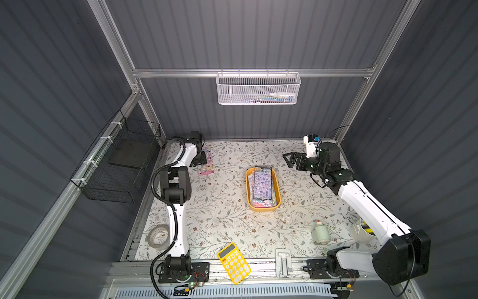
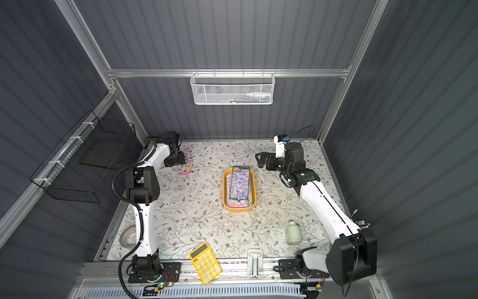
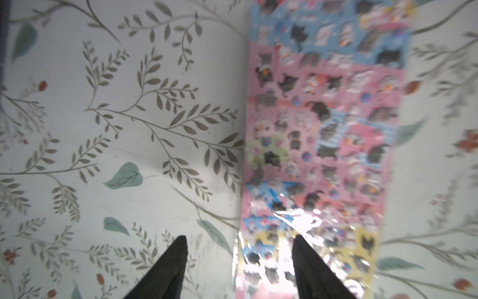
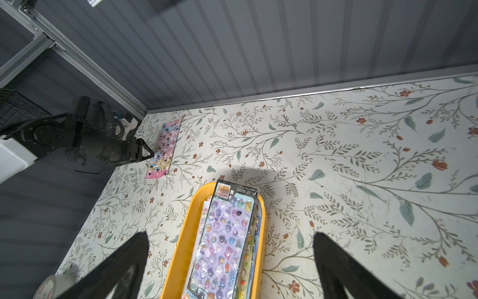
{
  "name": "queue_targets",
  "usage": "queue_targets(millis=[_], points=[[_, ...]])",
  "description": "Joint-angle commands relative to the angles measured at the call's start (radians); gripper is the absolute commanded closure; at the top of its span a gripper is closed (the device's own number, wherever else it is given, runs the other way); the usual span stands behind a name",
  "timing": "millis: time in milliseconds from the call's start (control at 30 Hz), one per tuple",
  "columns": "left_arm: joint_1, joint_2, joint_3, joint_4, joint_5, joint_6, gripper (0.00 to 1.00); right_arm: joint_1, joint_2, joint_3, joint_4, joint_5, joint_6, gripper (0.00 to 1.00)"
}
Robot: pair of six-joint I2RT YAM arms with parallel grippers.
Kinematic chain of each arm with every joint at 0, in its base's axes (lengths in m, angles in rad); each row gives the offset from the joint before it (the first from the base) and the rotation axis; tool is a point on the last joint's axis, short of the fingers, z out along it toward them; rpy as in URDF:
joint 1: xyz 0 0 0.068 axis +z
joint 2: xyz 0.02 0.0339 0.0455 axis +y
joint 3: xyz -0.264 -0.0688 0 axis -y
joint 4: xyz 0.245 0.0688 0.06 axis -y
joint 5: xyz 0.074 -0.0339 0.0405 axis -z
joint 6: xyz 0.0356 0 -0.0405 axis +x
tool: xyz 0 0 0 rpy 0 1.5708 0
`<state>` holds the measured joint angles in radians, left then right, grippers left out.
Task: Take the stickers out of the storage box
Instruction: Place the sticker at the center of the board, then adjust the sticker at the center of the board.
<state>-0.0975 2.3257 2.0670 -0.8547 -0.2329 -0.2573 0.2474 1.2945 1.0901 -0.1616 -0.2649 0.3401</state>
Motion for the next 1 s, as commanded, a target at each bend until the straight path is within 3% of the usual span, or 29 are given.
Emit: queue_targets(millis=[0, 167, 400, 533, 767, 867, 967], points=[[-0.072, -0.098, -0.044, 0.027, 0.003, 0.000, 0.38, -0.005, -0.022, -0.004, -0.001, 0.034, -0.006, 0.01], [-0.090, -0.081, -0.084, 0.092, 0.097, -0.038, 0.56, -0.008, -0.021, -0.015, 0.000, 0.056, -0.007, 0.01], [-0.094, -0.010, -0.057, 0.151, 0.188, -0.063, 0.66, -0.014, -0.022, -0.040, 0.026, 0.105, 0.017, 0.01], [-0.093, 0.038, -0.025, 0.151, 0.192, -0.063, 0.72, -0.014, 0.009, -0.016, -0.003, 0.070, 0.021, 0.01], [-0.051, 0.063, -0.098, 0.192, 0.224, -0.098, 0.79, -0.014, 0.047, 0.007, -0.001, -0.017, 0.040, 0.15], [-0.019, 0.044, -0.149, 0.215, 0.239, -0.109, 0.79, -0.014, 0.066, 0.024, -0.011, -0.040, 0.036, 0.26], [0.010, 0.019, -0.195, 0.226, 0.240, -0.109, 0.80, -0.013, 0.084, 0.034, -0.015, -0.056, 0.041, 0.44]])
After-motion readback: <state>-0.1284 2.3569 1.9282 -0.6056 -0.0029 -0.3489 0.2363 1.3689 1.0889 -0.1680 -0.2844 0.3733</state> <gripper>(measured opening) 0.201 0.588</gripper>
